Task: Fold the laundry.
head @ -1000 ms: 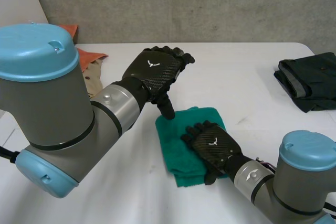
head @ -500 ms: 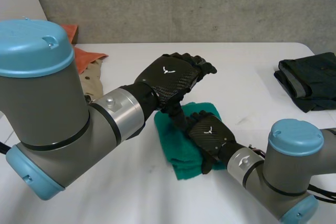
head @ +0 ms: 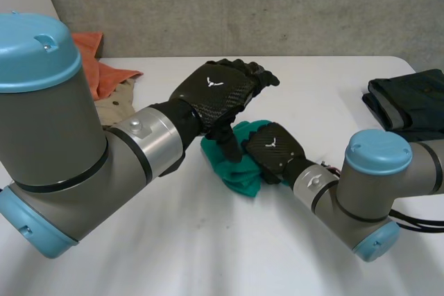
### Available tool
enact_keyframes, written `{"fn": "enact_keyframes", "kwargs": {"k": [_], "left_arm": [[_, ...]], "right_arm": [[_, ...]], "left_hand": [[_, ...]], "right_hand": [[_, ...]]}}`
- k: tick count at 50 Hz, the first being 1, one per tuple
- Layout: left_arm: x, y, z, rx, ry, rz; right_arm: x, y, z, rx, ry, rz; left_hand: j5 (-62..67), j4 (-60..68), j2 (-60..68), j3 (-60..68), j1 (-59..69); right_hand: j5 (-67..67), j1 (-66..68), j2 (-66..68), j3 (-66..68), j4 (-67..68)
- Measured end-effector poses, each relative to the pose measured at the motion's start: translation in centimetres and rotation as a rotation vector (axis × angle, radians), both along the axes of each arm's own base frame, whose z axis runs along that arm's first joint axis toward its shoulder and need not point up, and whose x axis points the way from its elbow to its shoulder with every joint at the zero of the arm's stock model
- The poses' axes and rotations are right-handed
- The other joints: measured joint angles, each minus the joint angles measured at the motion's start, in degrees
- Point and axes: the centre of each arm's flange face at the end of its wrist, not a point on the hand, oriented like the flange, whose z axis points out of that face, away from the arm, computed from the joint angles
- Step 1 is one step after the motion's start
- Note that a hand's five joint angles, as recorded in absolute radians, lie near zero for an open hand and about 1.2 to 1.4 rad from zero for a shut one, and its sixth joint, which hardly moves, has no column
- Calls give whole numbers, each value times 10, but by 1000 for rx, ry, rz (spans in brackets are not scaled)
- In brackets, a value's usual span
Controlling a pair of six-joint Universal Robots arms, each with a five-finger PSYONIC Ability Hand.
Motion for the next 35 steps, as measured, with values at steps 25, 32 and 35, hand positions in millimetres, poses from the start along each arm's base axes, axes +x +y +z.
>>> {"fn": "enact_keyframes", "kwargs": {"k": [25,32,35], "left_arm": [[2,-5,0,-2,1,11],[3,-5,0,0,1,13],[3,-5,0,0,1,13]], "right_arm": [[-122,-142,75,-223,-6,-148],[-153,-202,142,-392,-206,-246],[-174,-225,163,-469,-287,-274]], "left_hand": [[0,0,0,0,0],[0,0,0,0,0],[0,0,0,0,0]], "right_hand": [[4,0,0,0,4],[4,0,0,0,4],[4,0,0,0,4]]}}
